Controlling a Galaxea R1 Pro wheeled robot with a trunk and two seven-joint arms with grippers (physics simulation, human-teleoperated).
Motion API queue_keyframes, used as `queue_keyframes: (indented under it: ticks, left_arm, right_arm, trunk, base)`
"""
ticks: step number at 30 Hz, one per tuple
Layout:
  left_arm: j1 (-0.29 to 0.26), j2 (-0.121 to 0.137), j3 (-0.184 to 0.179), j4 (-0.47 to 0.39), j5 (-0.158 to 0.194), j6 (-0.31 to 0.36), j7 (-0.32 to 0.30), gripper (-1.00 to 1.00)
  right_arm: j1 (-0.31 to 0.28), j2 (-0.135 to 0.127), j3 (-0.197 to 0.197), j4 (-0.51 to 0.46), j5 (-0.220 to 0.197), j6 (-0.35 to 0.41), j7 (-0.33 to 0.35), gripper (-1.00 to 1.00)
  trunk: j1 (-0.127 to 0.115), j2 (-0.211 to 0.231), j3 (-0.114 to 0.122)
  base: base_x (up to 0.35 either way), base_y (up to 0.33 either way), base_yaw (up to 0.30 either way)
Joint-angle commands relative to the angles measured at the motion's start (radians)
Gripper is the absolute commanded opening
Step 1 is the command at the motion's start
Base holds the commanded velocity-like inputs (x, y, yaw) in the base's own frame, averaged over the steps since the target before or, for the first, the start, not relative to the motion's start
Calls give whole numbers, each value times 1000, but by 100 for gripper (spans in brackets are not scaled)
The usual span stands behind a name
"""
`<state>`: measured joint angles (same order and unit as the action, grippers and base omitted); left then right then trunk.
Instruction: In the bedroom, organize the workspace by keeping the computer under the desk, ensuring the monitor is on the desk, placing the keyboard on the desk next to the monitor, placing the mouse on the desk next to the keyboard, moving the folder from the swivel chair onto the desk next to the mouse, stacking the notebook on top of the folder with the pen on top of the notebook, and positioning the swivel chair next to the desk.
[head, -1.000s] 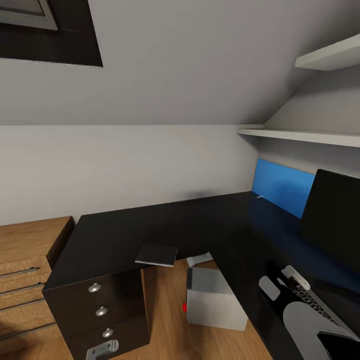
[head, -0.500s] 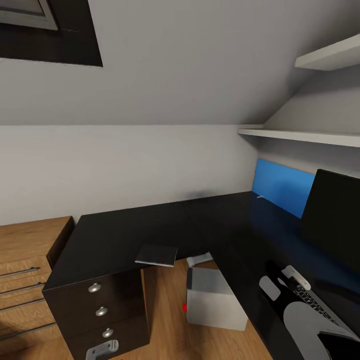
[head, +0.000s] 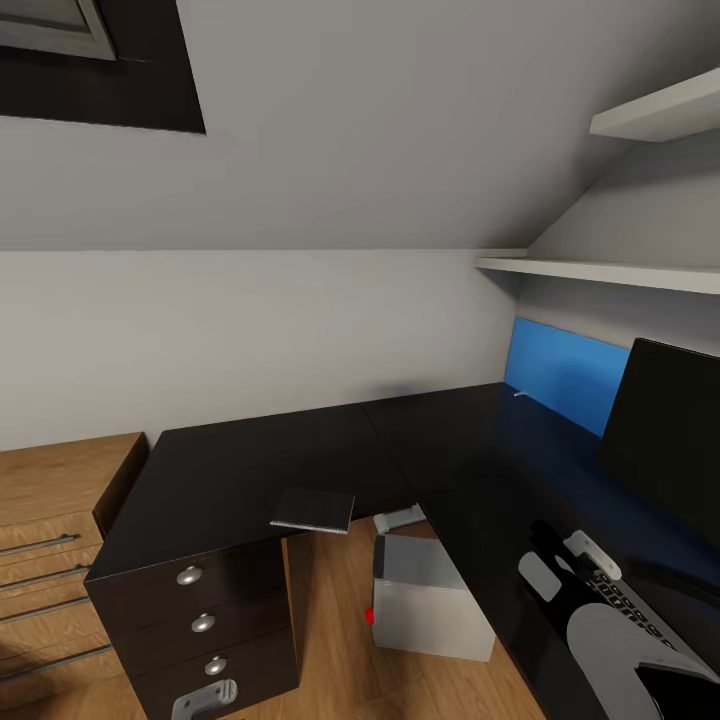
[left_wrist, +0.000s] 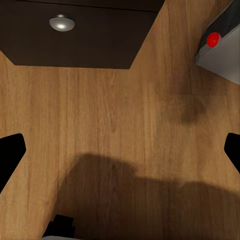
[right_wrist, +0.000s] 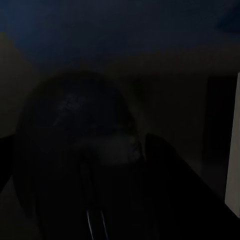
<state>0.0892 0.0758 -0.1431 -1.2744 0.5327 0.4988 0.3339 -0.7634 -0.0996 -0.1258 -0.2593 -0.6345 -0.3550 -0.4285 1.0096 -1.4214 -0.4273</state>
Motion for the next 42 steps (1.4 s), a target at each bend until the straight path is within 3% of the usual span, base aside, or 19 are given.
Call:
queue_keyframes:
  ticks: [1,19,20,42]
  left_arm:
    - [0,1,-3,-2,10,1,10,100]
    - [0,2,-3,-2,10,1,11,100]
    - [0,2,-3,-2,11,1,11,100]
    - [0,2,-3,2,14,2,11,100]
  right_arm:
    - [-1,0,3,0,-14,-7,2,-100]
    - [-1,0,3,0,-13,-8,2,-100]
    - [-1,0,3,0,-13,-8,2,100]
    - [-1,2,2,-1,-14,-8,0,100]
  trunk:
    - [0,-1,-1]
    - [0,-1,-1]
    - [0,-1,-1]
    - [0,-1,-1]
  base:
    - [0,0,0]
    - [0,0,0]
    - [0,0,0]
    - [0,0,0]
